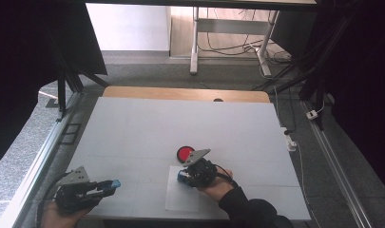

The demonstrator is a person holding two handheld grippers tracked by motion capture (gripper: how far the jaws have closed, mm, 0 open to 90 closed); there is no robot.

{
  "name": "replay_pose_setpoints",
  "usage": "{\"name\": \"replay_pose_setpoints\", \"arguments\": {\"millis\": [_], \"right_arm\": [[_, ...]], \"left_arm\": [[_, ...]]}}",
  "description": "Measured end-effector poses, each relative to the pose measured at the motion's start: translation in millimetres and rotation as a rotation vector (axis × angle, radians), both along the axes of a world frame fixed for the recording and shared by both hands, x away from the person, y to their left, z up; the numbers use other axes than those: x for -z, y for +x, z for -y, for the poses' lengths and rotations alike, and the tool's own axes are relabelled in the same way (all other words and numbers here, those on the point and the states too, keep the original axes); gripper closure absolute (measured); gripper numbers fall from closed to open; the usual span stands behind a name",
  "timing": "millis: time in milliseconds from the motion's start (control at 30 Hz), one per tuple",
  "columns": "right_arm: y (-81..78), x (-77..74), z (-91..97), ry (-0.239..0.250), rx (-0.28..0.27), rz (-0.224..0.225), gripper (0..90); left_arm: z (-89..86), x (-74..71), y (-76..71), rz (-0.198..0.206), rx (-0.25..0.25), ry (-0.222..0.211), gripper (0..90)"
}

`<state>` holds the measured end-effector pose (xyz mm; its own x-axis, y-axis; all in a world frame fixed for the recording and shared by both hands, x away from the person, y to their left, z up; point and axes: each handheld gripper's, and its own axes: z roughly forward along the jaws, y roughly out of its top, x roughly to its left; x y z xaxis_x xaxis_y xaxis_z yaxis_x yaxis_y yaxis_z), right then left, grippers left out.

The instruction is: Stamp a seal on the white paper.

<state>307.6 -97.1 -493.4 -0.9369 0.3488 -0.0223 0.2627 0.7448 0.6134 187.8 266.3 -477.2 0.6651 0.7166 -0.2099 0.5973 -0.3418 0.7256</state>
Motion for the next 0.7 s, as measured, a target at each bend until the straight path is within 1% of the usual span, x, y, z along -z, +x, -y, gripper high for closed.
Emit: {"name": "replay_pose_setpoints", "arguments": {"millis": [100,167,200,300,367,467,533,567,633,700], "right_arm": [[1.6,0.4,0.6,0.005,0.011,-0.015,71.4],[1.7,0.2,-0.1,0.003,0.027,-0.029,71.4],[1.5,0.2,-0.4,0.0,0.028,-0.026,71.5],[-1.2,0.4,-2.4,-0.014,0.025,-0.006,71.6],[-4.5,0.7,-4.4,-0.025,0.024,0.023,71.6],[-10.2,0.2,-8.4,-0.058,0.015,0.07,71.6],[-13.3,0.0,-11.0,-0.078,0.014,0.091,71.6],[-13.6,-0.1,-11.3,-0.081,0.013,0.091,71.6],[-11.9,0.4,-10.3,-0.068,0.02,0.077,71.7],[-8.5,0.8,-7.7,-0.05,0.023,0.051,71.7]], "left_arm": [[-1.5,-0.1,-0.8,0.0,-0.006,-0.002,68.1],[-2.6,-0.2,-1.1,-0.002,-0.01,-0.003,68.1],[-2.9,-0.2,-1.2,-0.001,-0.012,-0.005,68.1],[-3.1,-0.1,-1.0,-0.004,-0.015,-0.006,68.1],[-2.8,0.0,-0.9,-0.004,-0.014,-0.004,68.1],[-2.9,0.0,-0.7,-0.007,-0.012,-0.006,68.1],[-3.0,0.1,-0.5,-0.008,-0.011,-0.007,68.0],[-3.0,0.1,-0.4,-0.009,-0.011,-0.007,68.1],[-3.1,0.2,-0.2,-0.01,-0.01,-0.008,68.1],[-3.0,0.3,-0.2,-0.011,-0.008,-0.01,68.1]]}}
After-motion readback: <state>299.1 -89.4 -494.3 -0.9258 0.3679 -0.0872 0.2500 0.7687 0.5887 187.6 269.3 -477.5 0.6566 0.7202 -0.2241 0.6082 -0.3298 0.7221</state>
